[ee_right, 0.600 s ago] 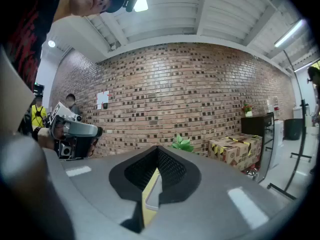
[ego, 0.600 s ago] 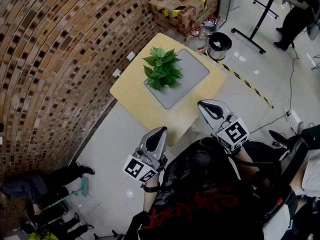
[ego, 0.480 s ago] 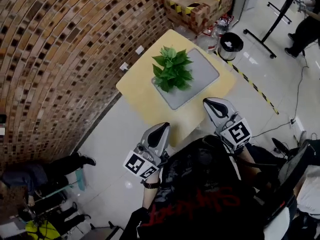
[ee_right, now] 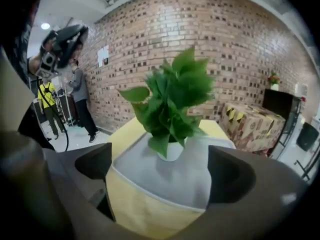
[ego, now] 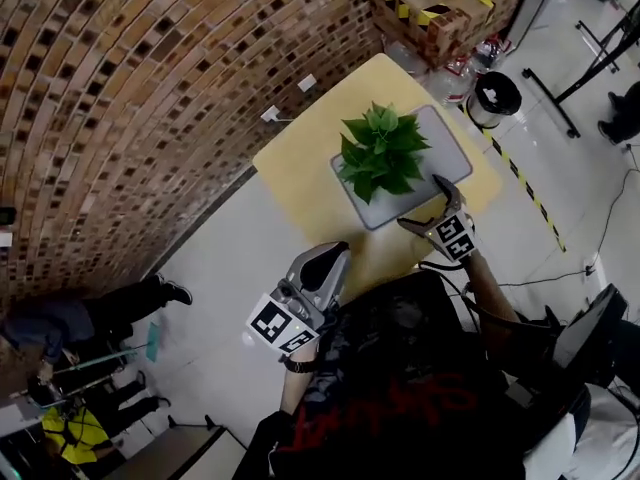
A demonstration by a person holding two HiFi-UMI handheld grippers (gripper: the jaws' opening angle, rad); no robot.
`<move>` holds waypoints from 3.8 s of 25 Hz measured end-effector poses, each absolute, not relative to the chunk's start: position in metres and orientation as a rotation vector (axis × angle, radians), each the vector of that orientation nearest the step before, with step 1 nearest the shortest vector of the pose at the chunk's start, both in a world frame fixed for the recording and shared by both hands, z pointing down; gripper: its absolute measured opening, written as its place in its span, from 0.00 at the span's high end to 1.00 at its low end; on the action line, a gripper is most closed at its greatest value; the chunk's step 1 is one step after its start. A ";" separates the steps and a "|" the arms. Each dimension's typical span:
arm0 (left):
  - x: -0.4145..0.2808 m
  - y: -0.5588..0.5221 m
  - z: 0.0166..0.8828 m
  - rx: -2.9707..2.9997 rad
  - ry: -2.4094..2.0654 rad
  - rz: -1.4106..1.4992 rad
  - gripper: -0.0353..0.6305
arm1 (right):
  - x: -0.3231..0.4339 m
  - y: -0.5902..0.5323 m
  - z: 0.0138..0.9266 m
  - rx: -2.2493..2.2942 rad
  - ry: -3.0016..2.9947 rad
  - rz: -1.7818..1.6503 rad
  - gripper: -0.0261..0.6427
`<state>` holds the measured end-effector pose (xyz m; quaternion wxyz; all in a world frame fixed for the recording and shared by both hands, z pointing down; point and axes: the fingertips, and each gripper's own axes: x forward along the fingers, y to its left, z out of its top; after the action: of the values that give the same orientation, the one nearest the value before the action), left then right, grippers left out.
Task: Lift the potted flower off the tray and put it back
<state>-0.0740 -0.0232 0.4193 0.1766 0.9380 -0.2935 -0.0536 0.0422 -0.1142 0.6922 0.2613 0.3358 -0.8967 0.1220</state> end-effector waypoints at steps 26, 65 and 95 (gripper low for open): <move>-0.123 -0.030 0.445 2.548 -0.990 -0.034 0.95 | -0.032 -0.203 0.715 1.091 -2.528 0.277 0.25; -0.108 -0.044 0.432 2.574 -1.002 0.010 0.95 | -0.033 -0.222 0.734 1.082 -2.497 0.326 0.25; -0.124 -0.011 0.466 2.564 -0.809 -0.186 0.95 | 0.064 -0.087 0.593 1.394 -2.511 0.446 0.96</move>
<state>-0.1240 -0.0111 0.4662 0.2216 0.9277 -0.2929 -0.0672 0.0638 -0.0866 0.5932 0.1171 0.4763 -0.8580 0.1523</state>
